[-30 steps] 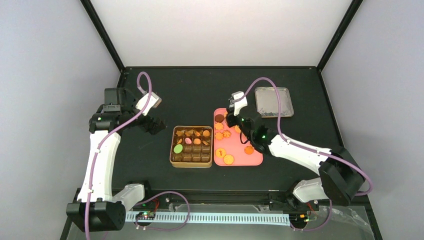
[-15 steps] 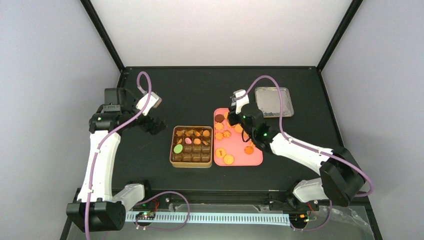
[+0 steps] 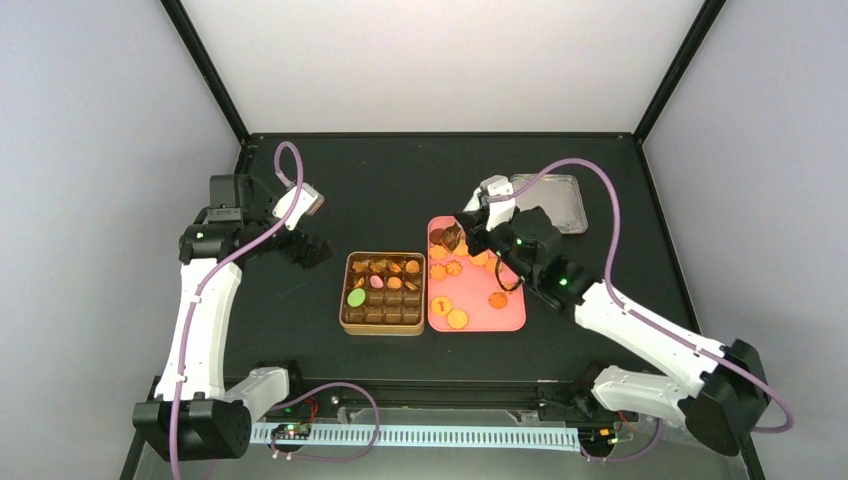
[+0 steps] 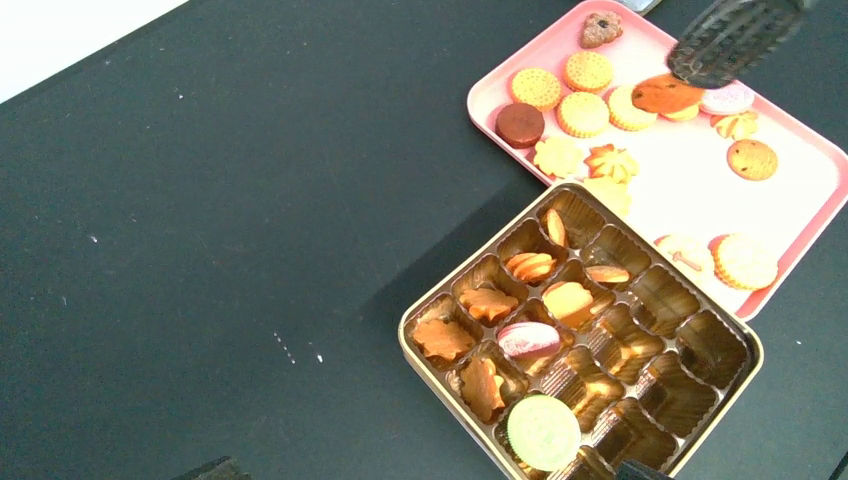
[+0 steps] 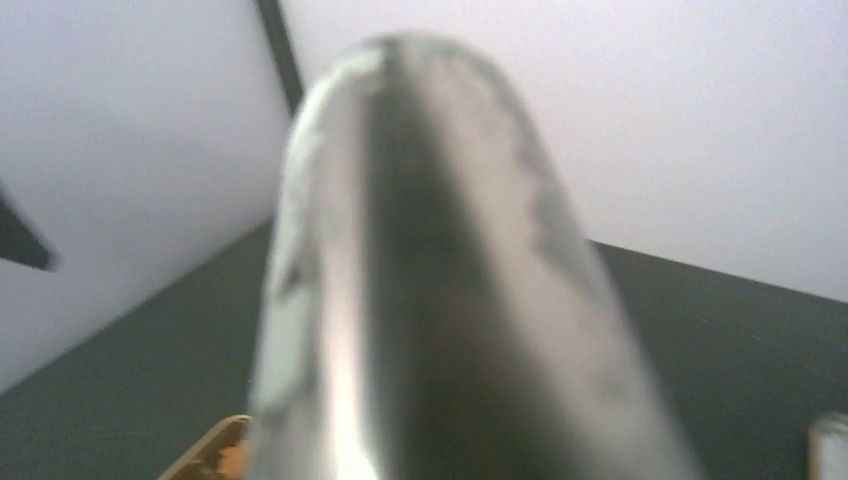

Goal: Pack the cookies
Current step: Pick up the fake cookies from the plate, then place the fake cookies in the empty pocket of the box.

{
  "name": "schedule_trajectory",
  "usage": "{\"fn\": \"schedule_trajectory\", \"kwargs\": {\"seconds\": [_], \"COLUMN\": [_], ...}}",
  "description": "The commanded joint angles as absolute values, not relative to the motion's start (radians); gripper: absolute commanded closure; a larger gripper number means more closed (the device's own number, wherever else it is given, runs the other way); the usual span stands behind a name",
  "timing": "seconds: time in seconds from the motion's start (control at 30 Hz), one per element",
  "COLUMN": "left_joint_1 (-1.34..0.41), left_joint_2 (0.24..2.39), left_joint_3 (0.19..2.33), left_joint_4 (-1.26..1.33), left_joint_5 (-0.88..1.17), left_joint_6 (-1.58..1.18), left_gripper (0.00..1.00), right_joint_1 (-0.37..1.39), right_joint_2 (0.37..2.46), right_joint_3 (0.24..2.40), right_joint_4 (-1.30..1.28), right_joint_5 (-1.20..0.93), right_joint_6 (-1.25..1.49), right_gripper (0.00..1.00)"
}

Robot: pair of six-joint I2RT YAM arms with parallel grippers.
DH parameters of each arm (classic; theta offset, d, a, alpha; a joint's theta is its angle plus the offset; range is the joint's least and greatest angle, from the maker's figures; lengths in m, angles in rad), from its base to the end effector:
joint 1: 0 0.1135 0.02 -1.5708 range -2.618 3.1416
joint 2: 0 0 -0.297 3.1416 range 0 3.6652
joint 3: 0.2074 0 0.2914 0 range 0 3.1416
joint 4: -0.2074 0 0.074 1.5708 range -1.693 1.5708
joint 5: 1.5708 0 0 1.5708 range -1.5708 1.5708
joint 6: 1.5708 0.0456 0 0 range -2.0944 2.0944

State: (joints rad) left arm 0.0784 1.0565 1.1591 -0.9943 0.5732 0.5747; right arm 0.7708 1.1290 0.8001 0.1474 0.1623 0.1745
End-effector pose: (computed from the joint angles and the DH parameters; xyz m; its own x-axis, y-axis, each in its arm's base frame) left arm 0.2232 -0.0073 0.3736 -0.5023 0.4187 -0.7566 0.6515 0.7585 -0.0128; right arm 0.2198 0.2032 0.3252 -0.2271 0.0183 -0.9737 -0.5423 0.8281 0.1420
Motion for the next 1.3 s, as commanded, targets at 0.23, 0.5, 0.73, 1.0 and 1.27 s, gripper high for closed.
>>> {"fn": "schedule_trajectory", "kwargs": {"seconds": [0.23, 0.5, 0.73, 1.0, 1.27], "left_joint_1": [0.090, 0.105, 0.110, 0.117, 0.120], "left_joint_2": [1.087, 1.079, 1.080, 1.077, 1.078], "left_joint_3": [1.204, 1.209, 1.206, 1.201, 1.202], "left_joint_4": [-1.001, -1.023, -1.027, -1.030, -1.031], "left_joint_5": [0.585, 0.581, 0.592, 0.599, 0.609], "left_joint_6": [0.557, 0.577, 0.578, 0.587, 0.589], "left_gripper": [0.02, 0.03, 0.03, 0.03, 0.03], "right_joint_1": [0.997, 1.032, 1.032, 1.032, 1.032], "right_joint_2": [1.159, 1.320, 1.417, 1.467, 1.477], "right_joint_3": [0.912, 0.945, 0.970, 0.971, 0.961], "right_joint_4": [0.178, 0.295, 0.355, 0.371, 0.368], "right_joint_5": [0.038, -0.015, -0.034, 0.014, 0.056], "right_joint_6": [0.259, 0.342, 0.395, 0.392, 0.366], "right_gripper": [0.99, 0.99, 0.99, 0.99, 0.99]}}
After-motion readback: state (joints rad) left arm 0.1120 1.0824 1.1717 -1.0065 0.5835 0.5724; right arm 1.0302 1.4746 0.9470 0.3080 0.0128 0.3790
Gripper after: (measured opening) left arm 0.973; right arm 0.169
